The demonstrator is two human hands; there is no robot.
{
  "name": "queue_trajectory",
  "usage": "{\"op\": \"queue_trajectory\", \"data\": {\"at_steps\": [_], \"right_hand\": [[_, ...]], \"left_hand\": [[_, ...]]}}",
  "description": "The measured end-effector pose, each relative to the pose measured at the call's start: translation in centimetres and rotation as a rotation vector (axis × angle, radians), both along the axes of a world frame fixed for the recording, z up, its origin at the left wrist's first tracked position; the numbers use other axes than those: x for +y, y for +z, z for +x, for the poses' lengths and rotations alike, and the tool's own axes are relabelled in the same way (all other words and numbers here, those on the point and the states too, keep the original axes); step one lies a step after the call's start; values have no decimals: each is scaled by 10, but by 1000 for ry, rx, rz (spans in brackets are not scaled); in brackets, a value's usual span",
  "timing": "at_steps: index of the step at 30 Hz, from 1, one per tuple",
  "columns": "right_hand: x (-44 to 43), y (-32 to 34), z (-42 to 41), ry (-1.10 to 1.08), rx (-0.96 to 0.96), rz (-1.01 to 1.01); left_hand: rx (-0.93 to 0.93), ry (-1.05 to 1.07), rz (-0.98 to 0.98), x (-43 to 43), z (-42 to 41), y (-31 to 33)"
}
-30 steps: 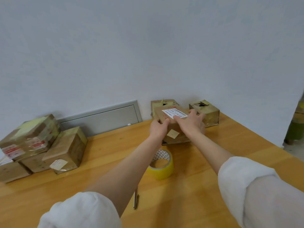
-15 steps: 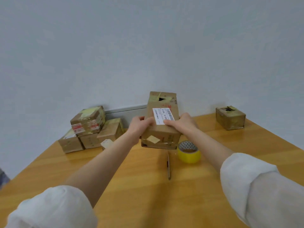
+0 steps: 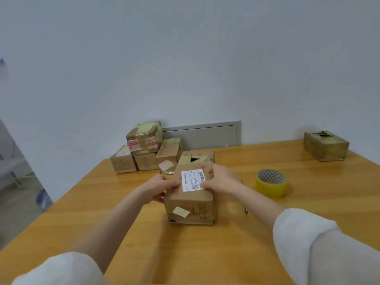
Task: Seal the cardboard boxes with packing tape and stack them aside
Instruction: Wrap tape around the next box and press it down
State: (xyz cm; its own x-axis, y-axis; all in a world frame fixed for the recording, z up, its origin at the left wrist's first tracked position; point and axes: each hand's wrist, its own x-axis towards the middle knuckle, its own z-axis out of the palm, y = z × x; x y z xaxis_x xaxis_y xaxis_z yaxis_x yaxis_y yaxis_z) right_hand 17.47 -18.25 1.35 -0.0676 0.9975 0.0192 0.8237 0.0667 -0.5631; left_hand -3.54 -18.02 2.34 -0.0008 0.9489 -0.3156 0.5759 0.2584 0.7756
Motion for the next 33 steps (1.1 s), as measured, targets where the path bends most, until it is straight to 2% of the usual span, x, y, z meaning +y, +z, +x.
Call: {"op": "queue_trajectory", "data": {"at_steps": [4, 7, 8, 10, 12, 15, 18, 21, 26, 33], "right_hand": [[9, 10, -4, 49, -139, 6], [14, 19, 0, 54, -218, -108], [15, 21, 1, 42, -262, -151], [16, 20, -2, 35, -370, -210], [15, 17, -8, 38, -447, -212], [17, 15, -8, 145, -456, -154], [18, 16, -4, 366, -425, -115], [20, 20, -7, 465, -413, -97], [30, 29, -2, 437, -490, -28], [38, 27, 8, 374, -496, -21]], "left_hand": [[-16, -138, -87, 0, 17, 5], [-53, -283, -148, 2, 27, 11], [-51, -258, -100, 5, 28, 13], [-6, -89, 118, 17, 25, 15], [155, 63, 363, 32, 19, 15], [393, 23, 496, 51, 18, 7], [448, 20, 450, 63, 16, -1], [507, 58, 342, 63, 2, -4], [461, 50, 286, 52, -16, -5], [409, 85, 330, 34, -7, -16]]}}
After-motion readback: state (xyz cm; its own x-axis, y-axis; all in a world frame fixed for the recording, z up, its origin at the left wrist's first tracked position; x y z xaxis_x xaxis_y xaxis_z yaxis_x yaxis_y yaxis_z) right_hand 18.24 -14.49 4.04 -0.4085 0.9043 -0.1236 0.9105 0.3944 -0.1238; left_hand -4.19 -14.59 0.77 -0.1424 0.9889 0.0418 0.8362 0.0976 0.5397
